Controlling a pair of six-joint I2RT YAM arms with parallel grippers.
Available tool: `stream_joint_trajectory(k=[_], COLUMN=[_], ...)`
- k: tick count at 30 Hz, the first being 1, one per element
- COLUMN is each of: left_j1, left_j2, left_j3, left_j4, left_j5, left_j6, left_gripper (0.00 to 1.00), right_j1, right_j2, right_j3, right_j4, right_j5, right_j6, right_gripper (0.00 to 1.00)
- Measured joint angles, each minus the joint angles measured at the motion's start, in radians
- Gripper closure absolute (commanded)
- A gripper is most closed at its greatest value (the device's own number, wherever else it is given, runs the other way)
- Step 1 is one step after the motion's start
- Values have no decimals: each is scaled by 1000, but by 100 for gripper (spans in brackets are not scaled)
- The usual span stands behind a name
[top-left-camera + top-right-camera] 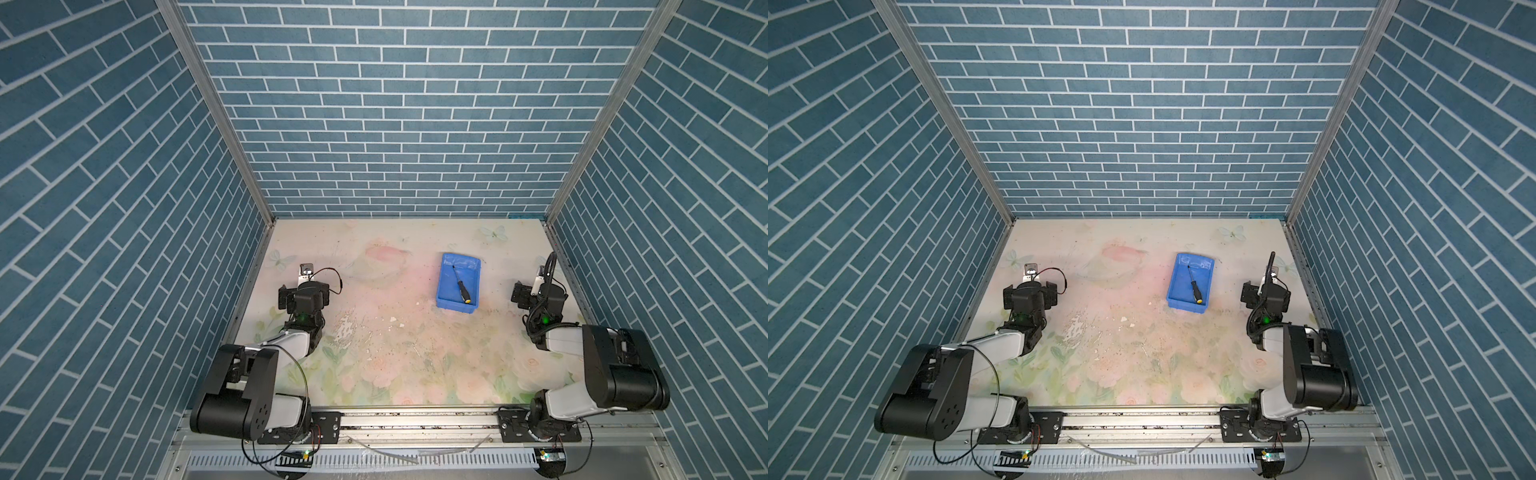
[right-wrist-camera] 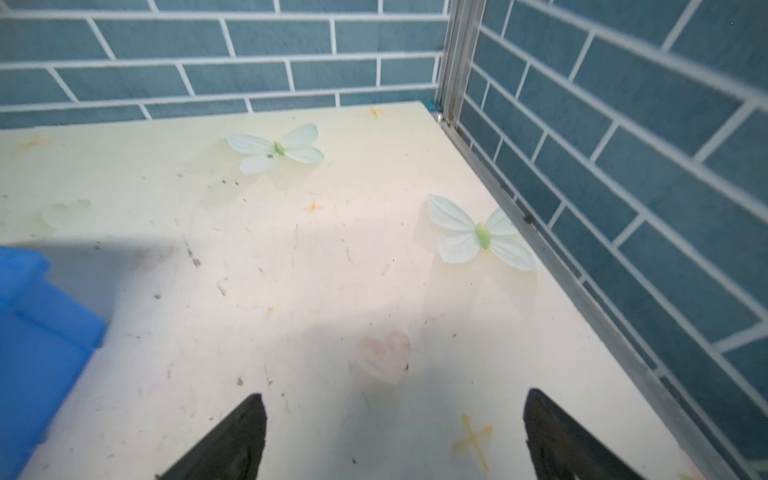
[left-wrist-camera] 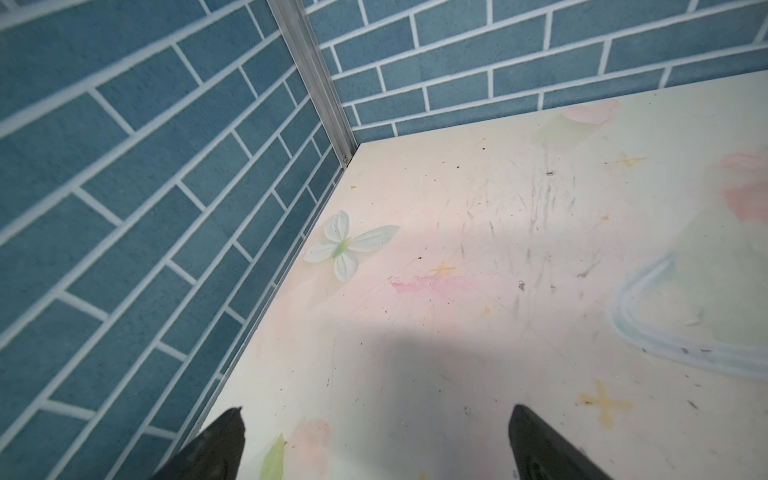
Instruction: Put the screwdriver in the bin
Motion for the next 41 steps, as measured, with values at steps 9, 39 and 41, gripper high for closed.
stream_joint_trajectory(k=[9,39,41], left_j1=[30,46,46], left_j2=[125,164,164], left_j3=[-13,-45,-45], left_j4=[198,292,292], left_j5=[137,216,218], left_j6=[-26,-41,-41], left_gripper=[0,0,0], right_j1=[-19,-18,-18], right_j2=[14,14,14], right_j3=[-10,-10,-10], right_j4=[81,76,76], right_j5=[-64,-77,-77], right_j6=[29,28,28], right_gripper=[5,8,8])
